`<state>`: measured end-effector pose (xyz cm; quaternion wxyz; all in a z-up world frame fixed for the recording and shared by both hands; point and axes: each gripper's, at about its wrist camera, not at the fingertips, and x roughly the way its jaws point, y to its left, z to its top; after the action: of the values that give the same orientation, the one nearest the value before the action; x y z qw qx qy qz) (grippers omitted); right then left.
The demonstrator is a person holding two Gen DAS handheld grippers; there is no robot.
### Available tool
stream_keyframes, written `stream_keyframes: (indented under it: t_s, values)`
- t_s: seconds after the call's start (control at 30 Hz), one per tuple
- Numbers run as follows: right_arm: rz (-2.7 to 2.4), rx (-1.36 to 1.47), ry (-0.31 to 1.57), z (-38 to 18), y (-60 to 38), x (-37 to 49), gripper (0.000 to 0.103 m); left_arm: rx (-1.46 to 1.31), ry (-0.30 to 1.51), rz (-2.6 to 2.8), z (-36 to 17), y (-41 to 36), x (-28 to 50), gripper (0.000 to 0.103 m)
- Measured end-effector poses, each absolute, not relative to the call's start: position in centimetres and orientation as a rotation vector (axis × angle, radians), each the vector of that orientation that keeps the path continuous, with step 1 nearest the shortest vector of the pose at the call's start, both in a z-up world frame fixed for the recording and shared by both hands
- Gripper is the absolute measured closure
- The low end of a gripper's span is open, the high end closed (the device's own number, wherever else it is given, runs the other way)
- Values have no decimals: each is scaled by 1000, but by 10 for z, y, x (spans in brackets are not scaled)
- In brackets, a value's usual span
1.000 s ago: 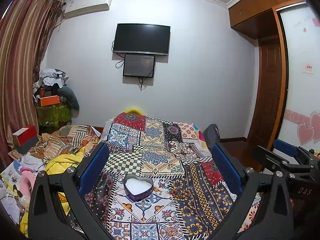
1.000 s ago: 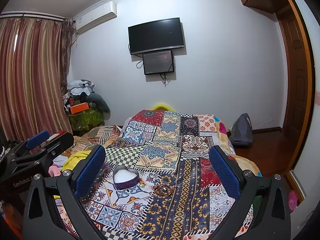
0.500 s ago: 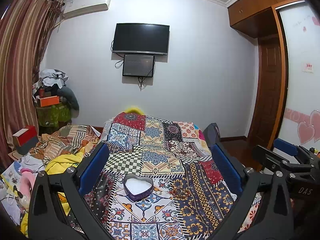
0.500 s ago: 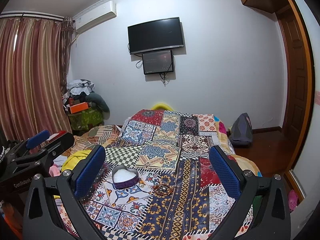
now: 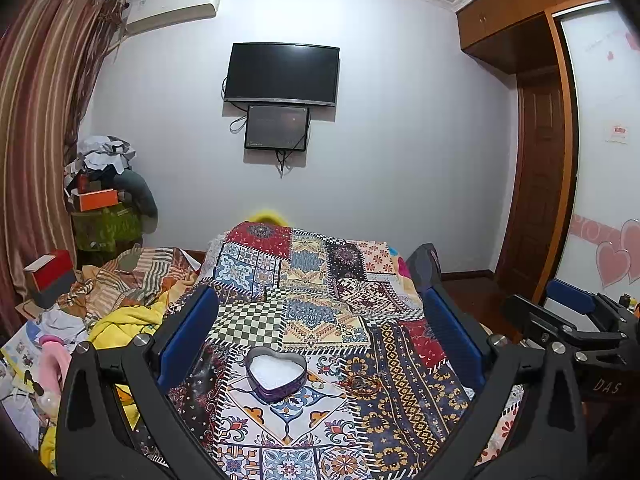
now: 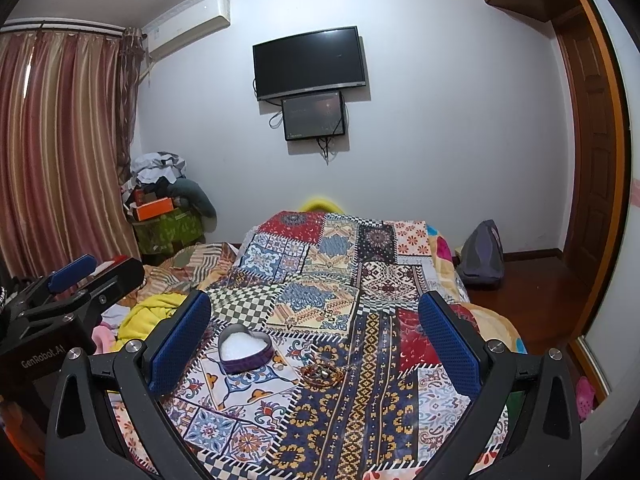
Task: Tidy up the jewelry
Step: 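Lower both tools toward the jewelry beside the purple heart tin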
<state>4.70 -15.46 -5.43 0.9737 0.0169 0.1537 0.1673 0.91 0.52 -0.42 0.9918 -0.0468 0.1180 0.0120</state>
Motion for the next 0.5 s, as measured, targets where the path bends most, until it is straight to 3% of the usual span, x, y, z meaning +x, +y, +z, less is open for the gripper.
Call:
stream_keyframes:
  t_s: [0.5]
  values:
    - [303,24,469,-97,-161,98,0,-118,413,35,-42,17,69,0]
